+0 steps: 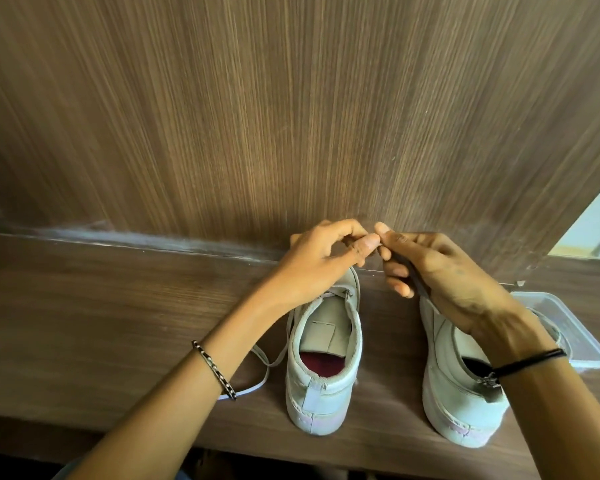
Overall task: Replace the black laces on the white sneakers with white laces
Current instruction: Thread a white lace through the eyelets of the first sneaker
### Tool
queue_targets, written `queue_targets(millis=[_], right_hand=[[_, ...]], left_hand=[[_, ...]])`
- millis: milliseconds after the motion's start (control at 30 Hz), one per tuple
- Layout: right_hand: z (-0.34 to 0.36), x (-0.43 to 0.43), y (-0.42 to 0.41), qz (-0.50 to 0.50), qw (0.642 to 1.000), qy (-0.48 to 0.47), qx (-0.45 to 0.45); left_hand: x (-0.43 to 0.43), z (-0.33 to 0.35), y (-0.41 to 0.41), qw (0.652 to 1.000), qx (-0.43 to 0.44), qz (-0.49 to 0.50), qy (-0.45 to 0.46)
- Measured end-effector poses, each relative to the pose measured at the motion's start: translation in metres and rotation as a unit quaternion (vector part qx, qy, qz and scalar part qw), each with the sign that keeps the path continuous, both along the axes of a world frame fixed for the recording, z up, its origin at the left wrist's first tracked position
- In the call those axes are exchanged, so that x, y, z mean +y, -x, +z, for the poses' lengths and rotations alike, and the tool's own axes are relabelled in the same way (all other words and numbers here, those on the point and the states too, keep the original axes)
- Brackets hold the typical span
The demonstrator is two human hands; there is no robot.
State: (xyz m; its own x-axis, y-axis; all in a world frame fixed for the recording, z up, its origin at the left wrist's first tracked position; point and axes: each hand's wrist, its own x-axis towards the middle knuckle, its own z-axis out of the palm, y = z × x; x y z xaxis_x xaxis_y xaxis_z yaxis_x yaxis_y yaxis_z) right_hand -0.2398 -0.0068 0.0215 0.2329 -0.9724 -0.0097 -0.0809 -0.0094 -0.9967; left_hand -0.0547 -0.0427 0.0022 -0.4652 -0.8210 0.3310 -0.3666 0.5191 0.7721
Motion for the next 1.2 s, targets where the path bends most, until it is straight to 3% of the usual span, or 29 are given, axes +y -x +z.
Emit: queue_targets(millis=[200,333,533,633,800,1033,1200], right_hand=[[0.003,0.001,0.016,-0.037,0.999,-0.016,-0.006],[0.000,-0.002,0.015,-0.098,0.995,-0.003,-0.031],[0.009,-0.004,-0.003,-0.104,0.945,-0.026,-0.309],[0.013,-0.003,-0.014,-0.100,0.920,-0.039,-0.376],[0.011,-0.006,-0.021,-0.116,0.942,-0.011,-0.316],[0.008,-0.006,-0.014,-0.129,0.957,-0.012,-0.260],[-0.002,-0.014,-0.012,-0.121,0.972,0.057,-0.193]], left_hand=[[-0.001,0.015,-0.012,0.987,0.125,0.028,-0.094],[-0.004,0.017,-0.018,0.977,0.155,0.058,-0.132],[0.001,0.015,-0.010,0.977,0.101,0.005,-0.187],[0.003,0.014,-0.007,0.978,0.096,-0.008,-0.186],[0.003,0.009,-0.015,0.981,0.110,0.026,-0.160],[0.004,0.002,-0.038,0.978,0.108,0.173,-0.043],[0.013,0.007,-0.051,0.986,0.014,0.161,-0.029]])
